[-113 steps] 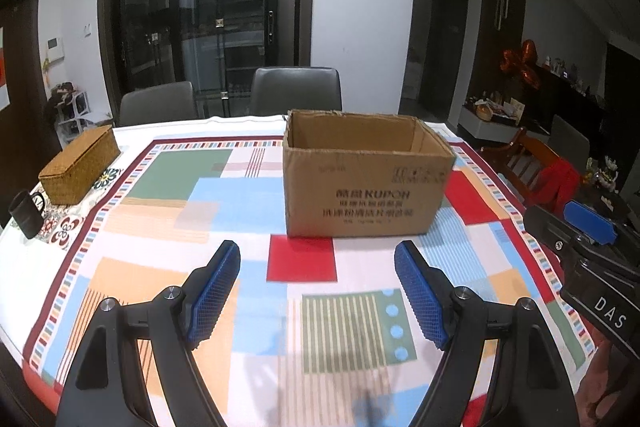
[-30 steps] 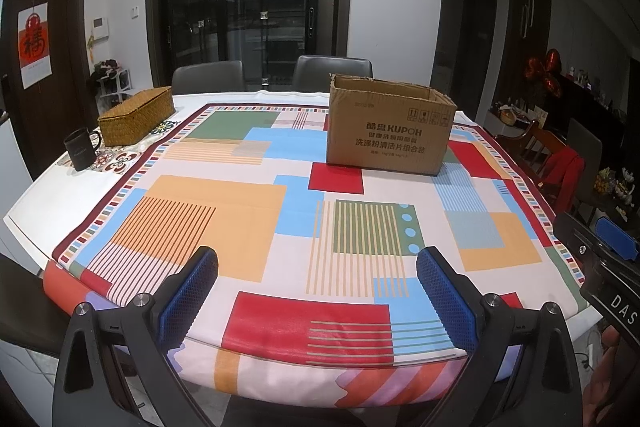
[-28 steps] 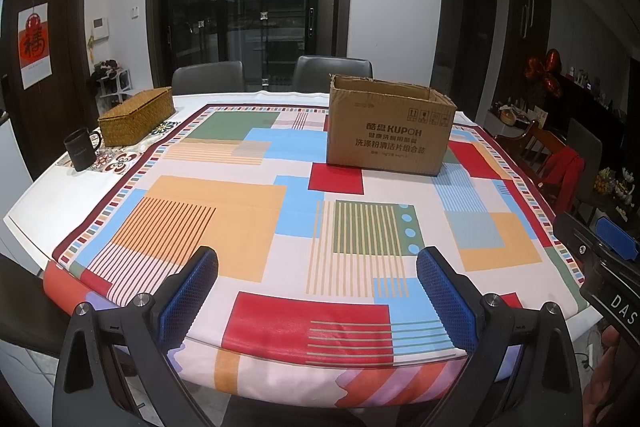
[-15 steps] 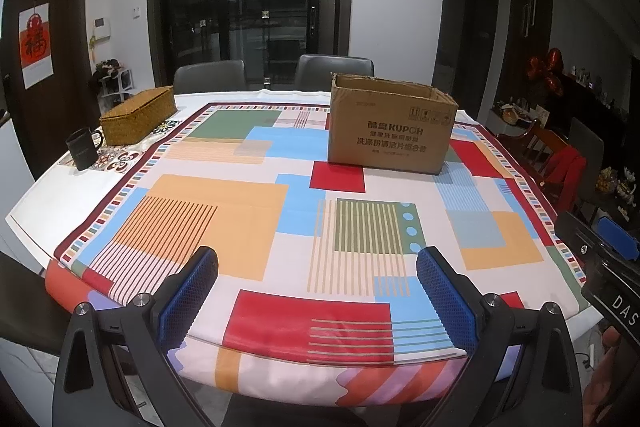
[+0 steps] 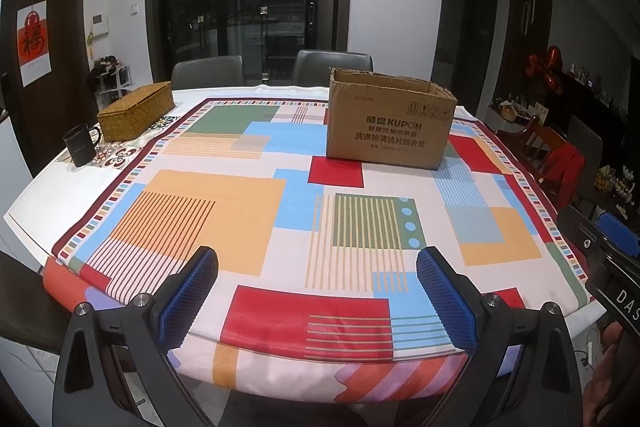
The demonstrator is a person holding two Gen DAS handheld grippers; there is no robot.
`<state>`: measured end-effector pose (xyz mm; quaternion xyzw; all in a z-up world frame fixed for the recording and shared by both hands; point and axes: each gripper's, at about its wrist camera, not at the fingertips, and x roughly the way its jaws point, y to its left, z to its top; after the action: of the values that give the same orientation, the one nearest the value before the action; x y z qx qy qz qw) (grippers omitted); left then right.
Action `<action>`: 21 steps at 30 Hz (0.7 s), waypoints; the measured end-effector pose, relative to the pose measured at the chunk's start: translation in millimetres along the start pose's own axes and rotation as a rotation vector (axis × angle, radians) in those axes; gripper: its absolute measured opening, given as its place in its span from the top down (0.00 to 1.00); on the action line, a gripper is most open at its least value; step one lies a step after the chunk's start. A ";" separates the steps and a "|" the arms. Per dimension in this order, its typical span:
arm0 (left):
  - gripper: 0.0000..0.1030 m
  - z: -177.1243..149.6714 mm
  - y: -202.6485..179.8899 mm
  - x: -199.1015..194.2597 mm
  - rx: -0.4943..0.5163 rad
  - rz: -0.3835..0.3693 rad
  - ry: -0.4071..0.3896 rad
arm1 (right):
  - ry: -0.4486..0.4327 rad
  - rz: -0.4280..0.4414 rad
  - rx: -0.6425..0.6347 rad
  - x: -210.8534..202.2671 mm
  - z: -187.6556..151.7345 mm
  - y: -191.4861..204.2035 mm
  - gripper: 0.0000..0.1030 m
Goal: Organize snacks
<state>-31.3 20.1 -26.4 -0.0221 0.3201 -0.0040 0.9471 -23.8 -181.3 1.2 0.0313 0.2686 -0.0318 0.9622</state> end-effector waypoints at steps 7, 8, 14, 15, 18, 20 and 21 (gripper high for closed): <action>0.02 -1.4 0.1 0.6 0.001 -0.005 0.006 | 0.000 0.000 0.001 -0.6 0.1 -0.5 0.19; 0.02 -1.3 -0.1 0.8 0.001 -0.005 0.005 | 0.000 0.000 0.001 -0.1 -0.2 -0.9 0.19; 0.02 -2.0 0.9 1.7 -0.002 -0.004 0.009 | 0.003 0.000 0.004 -0.5 -0.2 -1.1 0.19; 0.02 -1.9 0.7 1.6 -0.002 -0.004 0.008 | 0.002 0.000 0.003 -0.6 -0.3 -1.6 0.19; 0.02 -2.0 1.0 1.6 -0.001 -0.004 0.008 | 0.002 0.001 0.003 -0.6 -0.3 -1.8 0.19; 0.02 -1.8 0.8 1.7 -0.002 -0.005 0.009 | 0.002 0.000 0.004 -0.4 -0.4 -1.8 0.19; 0.02 -1.8 0.7 1.6 -0.002 -0.004 0.009 | 0.003 0.000 0.005 -0.5 -0.4 -1.7 0.19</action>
<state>-31.1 20.7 -28.9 -0.0238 0.3242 -0.0057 0.9457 -24.5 -183.0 1.0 0.0336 0.2697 -0.0322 0.9618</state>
